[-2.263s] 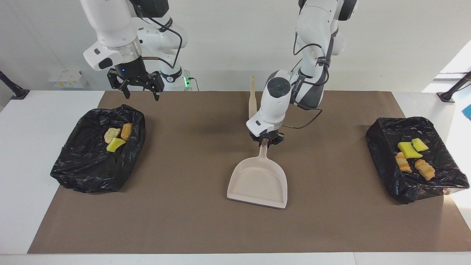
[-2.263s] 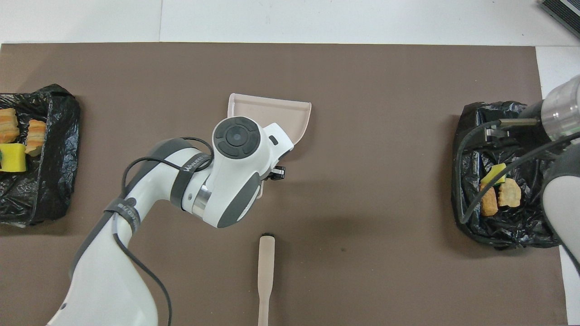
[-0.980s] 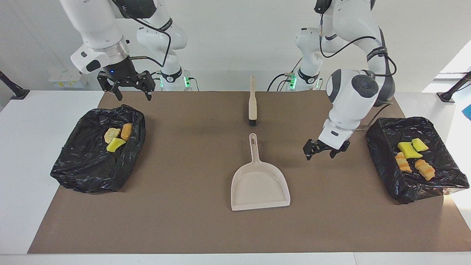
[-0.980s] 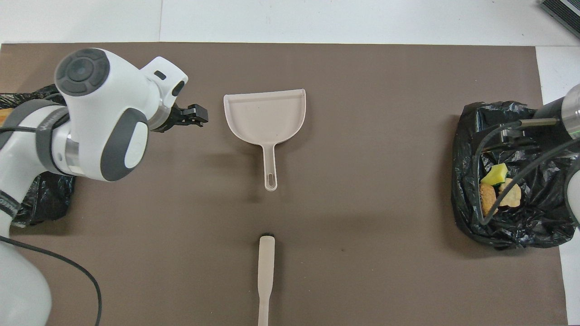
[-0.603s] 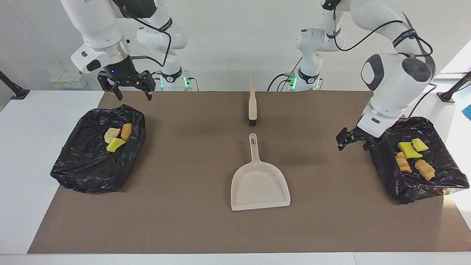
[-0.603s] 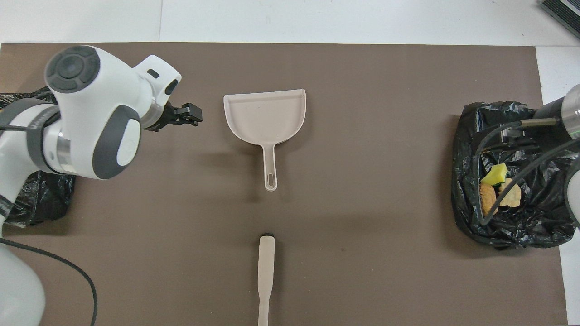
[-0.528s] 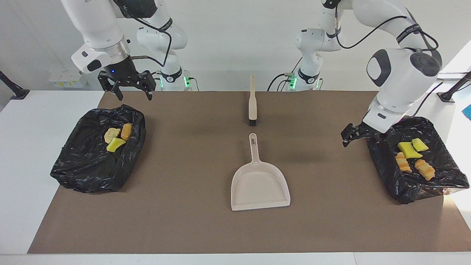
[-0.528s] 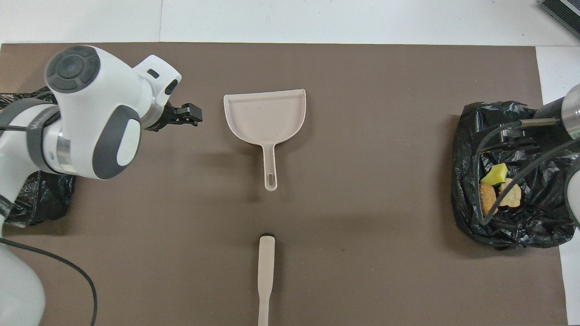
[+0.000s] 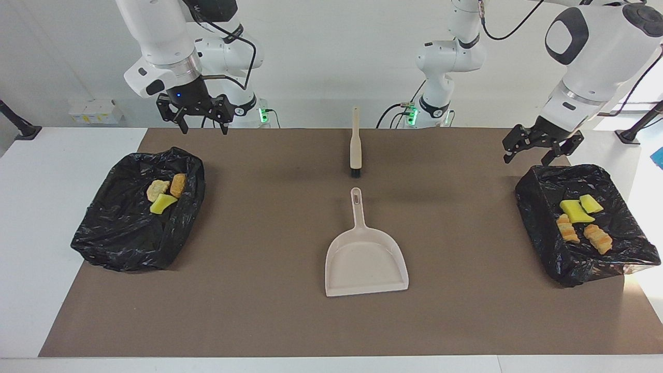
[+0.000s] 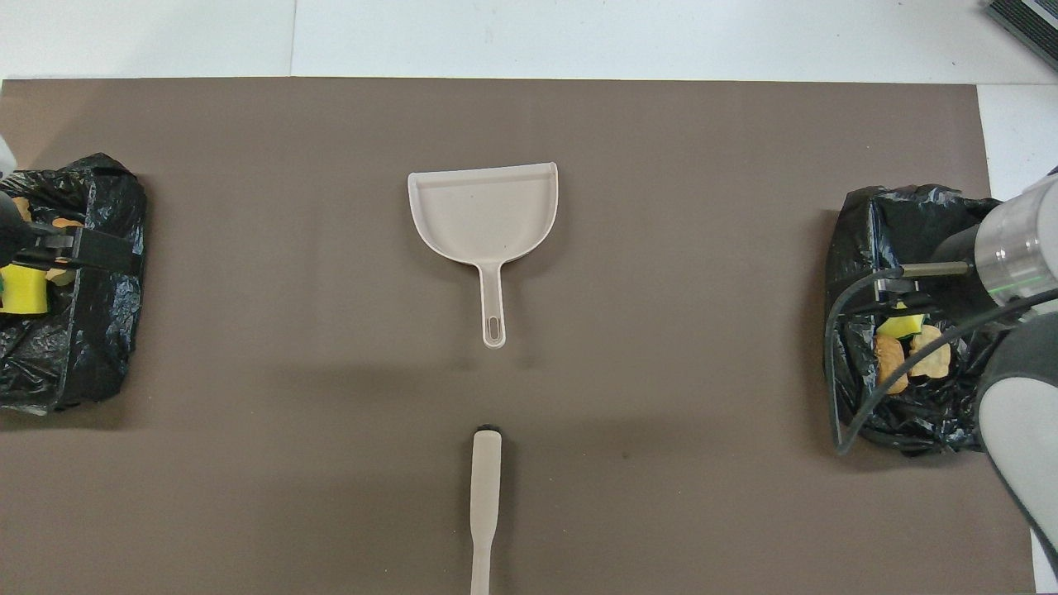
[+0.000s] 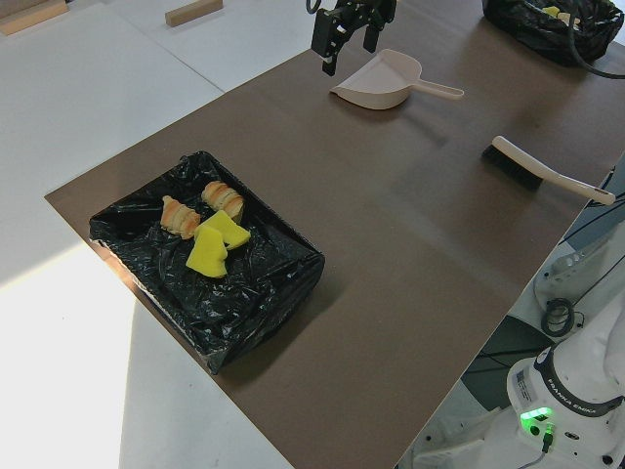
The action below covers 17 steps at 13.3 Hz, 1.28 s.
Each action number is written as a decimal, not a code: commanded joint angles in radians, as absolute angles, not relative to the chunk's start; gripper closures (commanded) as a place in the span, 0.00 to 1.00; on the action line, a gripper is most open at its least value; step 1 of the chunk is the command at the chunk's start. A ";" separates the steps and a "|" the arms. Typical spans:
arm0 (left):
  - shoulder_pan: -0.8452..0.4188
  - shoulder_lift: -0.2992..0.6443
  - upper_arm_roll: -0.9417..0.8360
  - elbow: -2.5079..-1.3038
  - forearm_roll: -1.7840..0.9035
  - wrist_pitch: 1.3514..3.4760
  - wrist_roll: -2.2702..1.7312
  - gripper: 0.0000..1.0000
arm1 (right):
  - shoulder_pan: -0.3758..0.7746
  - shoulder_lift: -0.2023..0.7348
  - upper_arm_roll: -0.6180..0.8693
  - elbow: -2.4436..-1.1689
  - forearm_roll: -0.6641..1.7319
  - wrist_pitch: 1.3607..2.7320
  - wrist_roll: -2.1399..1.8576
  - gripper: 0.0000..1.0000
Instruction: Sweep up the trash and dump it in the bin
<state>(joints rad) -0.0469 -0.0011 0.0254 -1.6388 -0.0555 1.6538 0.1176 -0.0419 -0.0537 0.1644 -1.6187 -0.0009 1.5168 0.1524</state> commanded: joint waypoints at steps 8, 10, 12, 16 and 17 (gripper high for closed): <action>-0.057 -0.060 0.015 -1.683 -0.002 1.586 0.133 0.00 | -0.057 -0.040 0.169 -1.601 -0.002 1.555 0.175 0.00; -0.057 -0.061 0.014 -1.684 -0.002 1.578 0.133 0.00 | -0.055 -0.040 0.169 -1.600 -0.002 1.555 0.175 0.00; -0.057 -0.063 0.014 -1.686 -0.003 1.580 0.135 0.00 | -0.055 -0.040 0.169 -1.600 -0.002 1.555 0.175 0.00; -0.052 -0.063 0.014 -1.687 -0.003 1.583 0.135 0.00 | -0.058 -0.040 0.170 -1.601 0.000 1.557 0.176 0.00; -0.049 -0.063 0.014 -1.687 -0.003 1.583 0.135 0.00 | -0.058 -0.040 0.169 -1.601 0.000 1.555 0.175 0.00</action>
